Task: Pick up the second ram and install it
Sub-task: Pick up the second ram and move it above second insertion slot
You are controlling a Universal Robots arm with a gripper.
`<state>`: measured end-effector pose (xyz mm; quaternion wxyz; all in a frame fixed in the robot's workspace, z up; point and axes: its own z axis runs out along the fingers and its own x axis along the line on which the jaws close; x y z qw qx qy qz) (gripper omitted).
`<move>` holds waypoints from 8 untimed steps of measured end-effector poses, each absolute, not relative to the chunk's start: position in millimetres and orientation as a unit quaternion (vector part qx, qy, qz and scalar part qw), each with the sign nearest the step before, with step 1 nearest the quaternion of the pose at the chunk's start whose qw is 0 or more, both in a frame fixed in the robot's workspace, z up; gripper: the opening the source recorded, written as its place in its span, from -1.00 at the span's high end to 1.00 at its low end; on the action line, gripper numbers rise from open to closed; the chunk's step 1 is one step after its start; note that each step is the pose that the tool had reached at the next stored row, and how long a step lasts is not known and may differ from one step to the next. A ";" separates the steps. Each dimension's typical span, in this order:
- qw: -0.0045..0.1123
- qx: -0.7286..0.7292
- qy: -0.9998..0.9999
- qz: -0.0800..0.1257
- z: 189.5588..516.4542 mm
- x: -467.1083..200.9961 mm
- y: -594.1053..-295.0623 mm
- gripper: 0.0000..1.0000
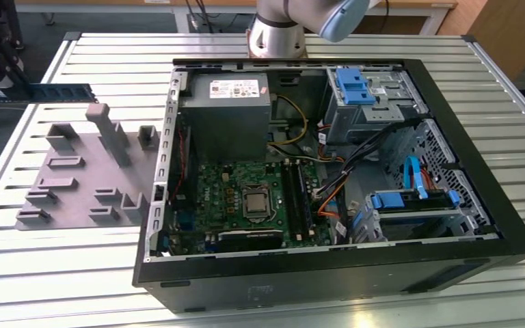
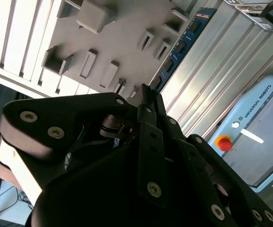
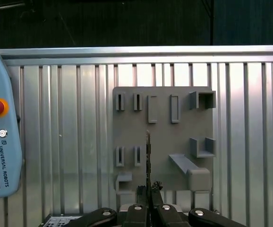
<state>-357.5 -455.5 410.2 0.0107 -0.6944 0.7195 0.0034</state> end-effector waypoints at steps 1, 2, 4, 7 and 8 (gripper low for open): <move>0.011 -0.694 0.720 0.003 410.2 -356.1 -455.5 0.72; 0.011 -0.694 0.720 0.003 410.1 -354.7 -455.5 0.72; 0.011 -0.694 0.720 0.003 410.0 -352.3 -455.5 0.72; 0.011 -0.694 0.720 0.003 409.9 -348.9 -455.5 0.72; 0.011 -0.694 0.720 0.003 409.8 -347.7 -455.5 0.72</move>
